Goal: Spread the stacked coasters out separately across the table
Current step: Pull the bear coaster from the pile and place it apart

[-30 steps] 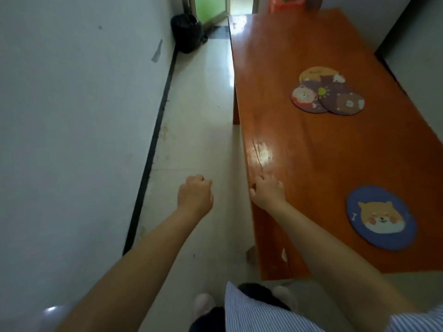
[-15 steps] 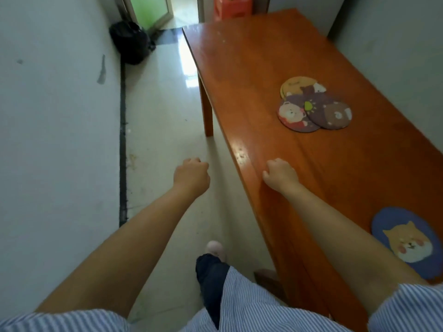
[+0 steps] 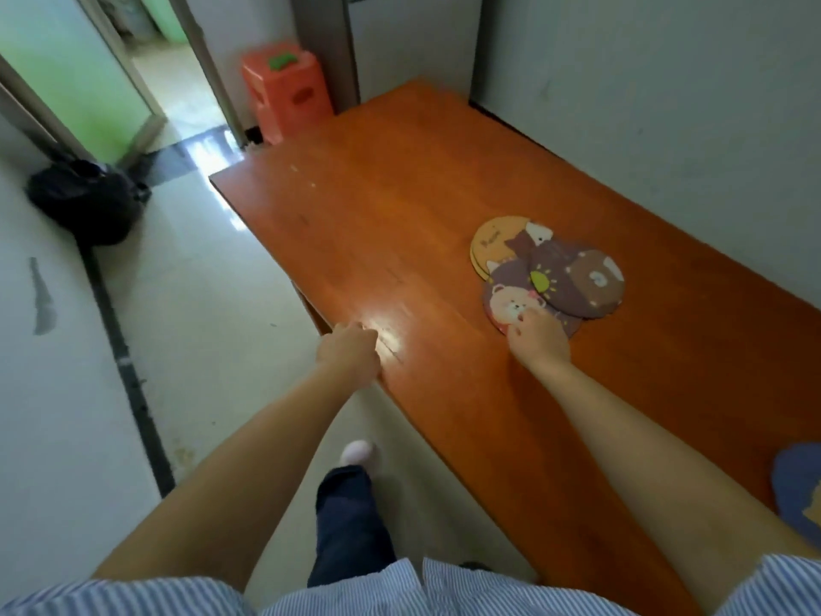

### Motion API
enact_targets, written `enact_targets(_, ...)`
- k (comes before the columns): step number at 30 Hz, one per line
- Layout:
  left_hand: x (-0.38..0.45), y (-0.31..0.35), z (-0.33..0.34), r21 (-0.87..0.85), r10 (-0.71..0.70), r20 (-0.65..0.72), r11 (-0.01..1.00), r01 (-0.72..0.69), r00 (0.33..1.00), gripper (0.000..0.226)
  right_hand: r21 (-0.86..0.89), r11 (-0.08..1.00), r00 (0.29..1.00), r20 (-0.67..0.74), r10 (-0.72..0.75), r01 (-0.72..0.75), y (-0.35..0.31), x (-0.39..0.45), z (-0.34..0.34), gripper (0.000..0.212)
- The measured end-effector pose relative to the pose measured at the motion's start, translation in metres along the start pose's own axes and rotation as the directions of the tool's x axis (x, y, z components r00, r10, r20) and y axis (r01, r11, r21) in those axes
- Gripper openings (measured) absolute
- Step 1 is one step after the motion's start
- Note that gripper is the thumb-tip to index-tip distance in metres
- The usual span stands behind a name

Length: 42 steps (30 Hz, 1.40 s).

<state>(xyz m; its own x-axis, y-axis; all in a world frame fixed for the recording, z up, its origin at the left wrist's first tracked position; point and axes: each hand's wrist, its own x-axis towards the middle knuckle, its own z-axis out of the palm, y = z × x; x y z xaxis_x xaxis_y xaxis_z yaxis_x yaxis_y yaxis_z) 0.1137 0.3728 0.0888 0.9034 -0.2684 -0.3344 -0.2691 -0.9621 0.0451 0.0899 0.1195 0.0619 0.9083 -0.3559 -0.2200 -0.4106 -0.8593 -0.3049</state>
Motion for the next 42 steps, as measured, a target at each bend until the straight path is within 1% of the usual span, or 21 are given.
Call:
enact_targets(3, 0.051, -0.007, -0.016, 0.060, 0.129, 0.062, 0.989, -0.133, 0.990, 0.029, 0.010, 0.979, 0.977, -0.055, 0.205, -0.205, -0.006, 0.030, -0.005, 0.036)
enact_targets(6, 0.094, -0.009, -0.026, 0.113, 0.264, 0.123, 0.954, -0.278, 0.957, 0.034, 0.046, 0.907, 0.907, -0.040, 0.420, -0.418, -0.012, 0.052, -0.008, 0.039)
enact_targets(10, 0.141, -0.002, -0.029, 0.035, 0.387, 0.129, 0.919, -0.394, 0.913, 0.039, 0.021, 0.861, 0.858, -0.079, 0.508, -0.508, -0.011, 0.073, -0.007, 0.040)
enact_targets(12, 0.152, 0.004, -0.022, 0.041, 0.435, 0.203, 0.891, -0.451, 0.877, 0.051, 0.003, 0.845, 0.843, -0.079, 0.533, -0.534, -0.004, 0.078, -0.004, 0.042)
enact_targets(14, 0.155, 0.009, -0.012, 0.086, 0.448, 0.324, 0.863, -0.498, 0.833, 0.073, -0.034, 0.838, 0.838, -0.073, 0.541, -0.544, 0.006, 0.082, -0.003, 0.042)
enact_targets(16, 0.158, 0.012, -0.005, 0.125, 0.433, 0.372, 0.853, -0.506, 0.821, 0.090, -0.073, 0.851, 0.854, -0.068, 0.516, -0.520, 0.014, 0.085, -0.004, 0.038)
enact_targets(19, 0.158, 0.016, -0.004, 0.144, 0.425, 0.374, 0.852, -0.504, 0.824, 0.094, -0.191, 0.889, 0.909, -0.057, 0.413, -0.416, 0.018, 0.085, -0.006, 0.032)
enact_targets(21, 0.159, 0.018, -0.006, 0.166, 0.421, 0.377, 0.846, -0.507, 0.825, 0.095, -0.221, 0.907, 0.934, -0.070, 0.351, -0.358, 0.020, 0.083, -0.006, 0.033)
enact_targets(23, 0.160, 0.019, -0.008, 0.185, 0.420, 0.376, 0.839, -0.512, 0.826, 0.095, -0.139, 0.915, 0.924, -0.114, 0.366, -0.379, 0.021, 0.081, -0.012, 0.030)
enact_targets(25, 0.160, 0.019, -0.009, 0.199, 0.423, 0.383, 0.831, -0.520, 0.821, 0.095, 0.055, 0.900, 0.875, -0.217, 0.433, -0.432, 0.022, 0.075, -0.025, 0.030)
enact_targets(26, 0.160, 0.020, -0.009, 0.207, 0.419, 0.393, 0.827, -0.522, 0.819, 0.094, 0.168, 0.900, 0.850, -0.297, 0.436, -0.403, 0.023, 0.067, -0.032, 0.030)
enact_targets(27, 0.161, 0.020, -0.010, 0.216, 0.414, 0.402, 0.824, -0.524, 0.816, 0.093, 0.235, 0.912, 0.828, -0.386, 0.406, -0.337, 0.024, 0.057, -0.039, 0.029)
enact_targets(29, 0.163, 0.022, -0.013, 0.218, 0.428, 0.377, 0.821, -0.528, 0.821, 0.086, 0.230, 0.941, 0.815, -0.475, 0.332, -0.249, 0.028, 0.029, -0.045, 0.024)
enact_targets(30, 0.165, 0.024, -0.014, 0.200, 0.456, 0.326, 0.823, -0.532, 0.828, 0.077, 0.274, 0.930, 0.822, -0.451, 0.348, -0.244, 0.031, 0.012, -0.043, 0.023)
enact_targets(31, 0.167, 0.027, -0.015, 0.164, 0.492, 0.263, 0.825, -0.541, 0.830, 0.066, 0.343, 0.899, 0.837, -0.378, 0.396, -0.270, 0.034, -0.004, -0.038, 0.024)
enact_targets(33, 0.166, 0.039, -0.016, 0.039, 0.565, 0.171, 0.815, -0.578, 0.807, 0.050, 0.480, 0.796, 0.856, -0.159, 0.492, -0.368, 0.042, -0.037, -0.029, 0.027)
enact_targets(35, 0.159, 0.059, -0.016, -0.108, 0.616, 0.149, 0.788, -0.607, 0.773, 0.043, 0.570, 0.700, 0.850, -0.006, 0.527, -0.430, 0.049, -0.061, -0.022, 0.029)
enact_targets(37, 0.145, 0.082, -0.013, -0.223, 0.661, 0.117, 0.745, -0.629, 0.741, 0.041, 0.695, 0.579, 0.836, 0.058, 0.545, -0.426, 0.056, -0.079, -0.020, 0.036)
enact_targets(39, 0.129, 0.105, -0.008, -0.282, 0.698, 0.095, 0.703, -0.653, 0.710, 0.044, 0.804, 0.454, 0.853, 0.119, 0.507, -0.383, 0.065, -0.094, -0.021, 0.044)
enact_targets(40, 0.122, 0.115, -0.005, -0.282, 0.716, 0.111, 0.688, -0.669, 0.689, 0.047, 0.823, 0.424, 0.874, 0.164, 0.458, -0.377, 0.069, -0.100, -0.023, 0.045)
enact_targets(42, 0.106, 0.133, 0.002, -0.264, 0.736, 0.193, 0.675, -0.689, 0.648, 0.057, 0.805, 0.431, 0.899, 0.273, 0.342, -0.408, 0.078, -0.110, -0.028, 0.034)
